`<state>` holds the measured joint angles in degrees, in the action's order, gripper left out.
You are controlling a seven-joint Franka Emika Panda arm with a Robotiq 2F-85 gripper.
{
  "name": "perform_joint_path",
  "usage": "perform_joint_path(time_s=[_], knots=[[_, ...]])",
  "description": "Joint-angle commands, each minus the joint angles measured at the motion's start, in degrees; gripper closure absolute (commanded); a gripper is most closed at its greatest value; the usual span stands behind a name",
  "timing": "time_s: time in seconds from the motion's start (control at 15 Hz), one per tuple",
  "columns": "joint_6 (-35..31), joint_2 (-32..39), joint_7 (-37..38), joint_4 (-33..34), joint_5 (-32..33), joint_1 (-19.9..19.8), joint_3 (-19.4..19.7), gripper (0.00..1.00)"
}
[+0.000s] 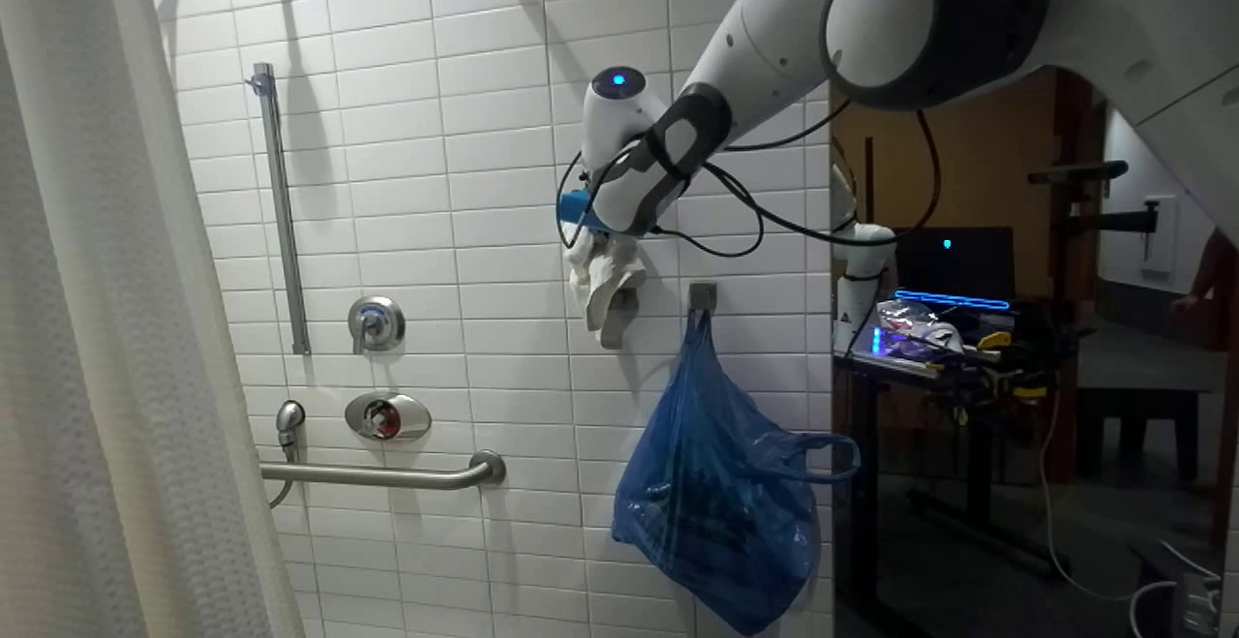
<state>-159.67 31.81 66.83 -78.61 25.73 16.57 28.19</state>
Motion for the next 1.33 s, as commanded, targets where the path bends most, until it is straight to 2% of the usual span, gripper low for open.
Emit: perform_joint_path(time_s=[0.0,0.13,0.33,0.6,1.07,1.27], knots=[[-3.37,1.16,14.60,0.01,7.55,6.59,10.65,0.98],[-4.05,1.18,21.44,-0.77,11.48,10.28,15.66,0.98],[-4.36,0.44,27.86,-2.38,15.13,14.21,20.74,0.98],[-5.01,-0.10,32.70,-4.21,16.83,17.53,25.39,0.98],[-9.03,0.71,43.27,-9.38,22.73,26.19,37.38,0.98],[-10.14,0.93,46.14,-11.61,23.73,28.68,41.21,0.98]])
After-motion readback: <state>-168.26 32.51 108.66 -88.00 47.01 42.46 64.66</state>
